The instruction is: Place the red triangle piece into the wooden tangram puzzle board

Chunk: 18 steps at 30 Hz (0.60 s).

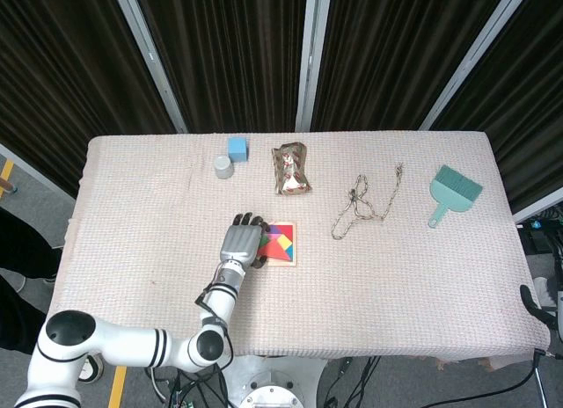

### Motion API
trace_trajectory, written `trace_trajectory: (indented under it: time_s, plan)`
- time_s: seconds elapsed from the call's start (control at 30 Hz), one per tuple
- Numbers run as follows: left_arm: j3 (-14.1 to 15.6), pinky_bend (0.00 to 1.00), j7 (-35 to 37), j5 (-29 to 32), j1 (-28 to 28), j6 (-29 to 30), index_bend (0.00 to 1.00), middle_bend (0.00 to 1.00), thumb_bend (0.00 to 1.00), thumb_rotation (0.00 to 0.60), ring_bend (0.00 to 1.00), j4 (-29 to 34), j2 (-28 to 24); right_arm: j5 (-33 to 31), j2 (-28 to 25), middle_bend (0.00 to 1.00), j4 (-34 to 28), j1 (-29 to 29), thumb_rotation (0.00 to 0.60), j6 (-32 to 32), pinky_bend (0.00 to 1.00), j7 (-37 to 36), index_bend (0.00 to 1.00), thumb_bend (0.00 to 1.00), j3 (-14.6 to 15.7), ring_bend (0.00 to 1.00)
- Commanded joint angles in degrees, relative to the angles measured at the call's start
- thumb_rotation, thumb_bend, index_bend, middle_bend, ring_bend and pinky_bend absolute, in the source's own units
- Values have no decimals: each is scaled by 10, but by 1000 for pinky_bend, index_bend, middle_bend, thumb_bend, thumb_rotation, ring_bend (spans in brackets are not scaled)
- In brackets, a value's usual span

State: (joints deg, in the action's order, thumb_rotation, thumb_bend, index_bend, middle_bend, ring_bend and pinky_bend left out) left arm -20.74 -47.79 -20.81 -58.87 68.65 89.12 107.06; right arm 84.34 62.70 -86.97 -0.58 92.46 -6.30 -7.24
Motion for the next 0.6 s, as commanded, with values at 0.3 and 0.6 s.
trace_trajectory:
  time_s: [0.3,0.6]
  plan:
    - [11,0,-9,25,5,-11,286,108,282,600,0,13,-17,2,1,0,2,0,600,1,0,-1,0,229,0,0]
    - [18,0,-4,26,8,-13,320,108,280,600,0,33,-27,0,3,0,4,1,600,-1,0,-1,0,229,0,0]
